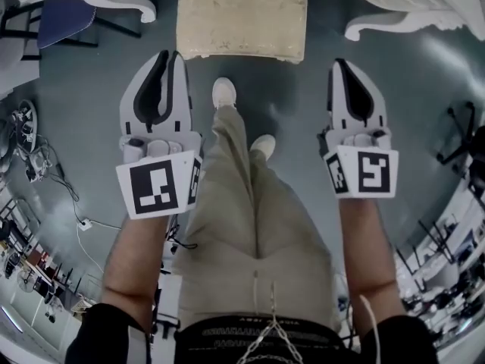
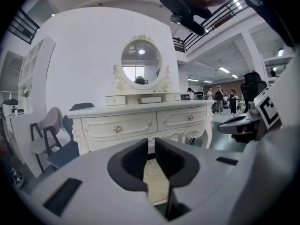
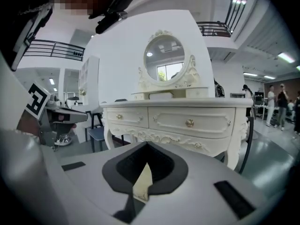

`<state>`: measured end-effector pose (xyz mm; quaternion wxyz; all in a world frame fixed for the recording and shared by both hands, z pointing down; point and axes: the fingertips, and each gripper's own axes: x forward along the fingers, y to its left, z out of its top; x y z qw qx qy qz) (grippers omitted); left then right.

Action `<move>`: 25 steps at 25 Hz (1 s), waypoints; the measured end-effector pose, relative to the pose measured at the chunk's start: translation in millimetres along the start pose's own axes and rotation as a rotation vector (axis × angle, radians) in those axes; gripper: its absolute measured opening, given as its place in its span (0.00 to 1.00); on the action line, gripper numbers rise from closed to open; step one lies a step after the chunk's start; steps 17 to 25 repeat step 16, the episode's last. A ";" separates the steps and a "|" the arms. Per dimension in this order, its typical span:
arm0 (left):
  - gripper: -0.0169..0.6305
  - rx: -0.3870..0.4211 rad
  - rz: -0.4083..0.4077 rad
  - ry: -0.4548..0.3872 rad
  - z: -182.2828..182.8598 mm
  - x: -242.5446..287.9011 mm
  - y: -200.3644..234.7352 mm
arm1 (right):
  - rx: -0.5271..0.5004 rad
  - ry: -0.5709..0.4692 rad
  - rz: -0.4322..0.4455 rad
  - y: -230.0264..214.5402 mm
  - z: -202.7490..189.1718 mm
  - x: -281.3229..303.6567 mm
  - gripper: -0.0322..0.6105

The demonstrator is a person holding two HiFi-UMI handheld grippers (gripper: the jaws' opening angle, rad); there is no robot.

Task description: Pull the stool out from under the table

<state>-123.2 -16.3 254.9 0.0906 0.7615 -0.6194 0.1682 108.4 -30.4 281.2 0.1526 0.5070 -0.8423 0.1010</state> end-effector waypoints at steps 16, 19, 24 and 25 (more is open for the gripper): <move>0.10 0.040 0.032 0.060 -14.7 -9.1 -9.3 | -0.001 0.018 0.072 20.6 -6.8 -2.2 0.05; 0.10 0.040 0.032 0.060 -14.7 -9.1 -9.3 | -0.001 0.018 0.072 20.6 -6.8 -2.2 0.05; 0.10 0.040 0.032 0.060 -14.7 -9.1 -9.3 | -0.001 0.018 0.072 20.6 -6.8 -2.2 0.05; 0.10 0.040 0.032 0.060 -14.7 -9.1 -9.3 | -0.001 0.018 0.072 20.6 -6.8 -2.2 0.05</move>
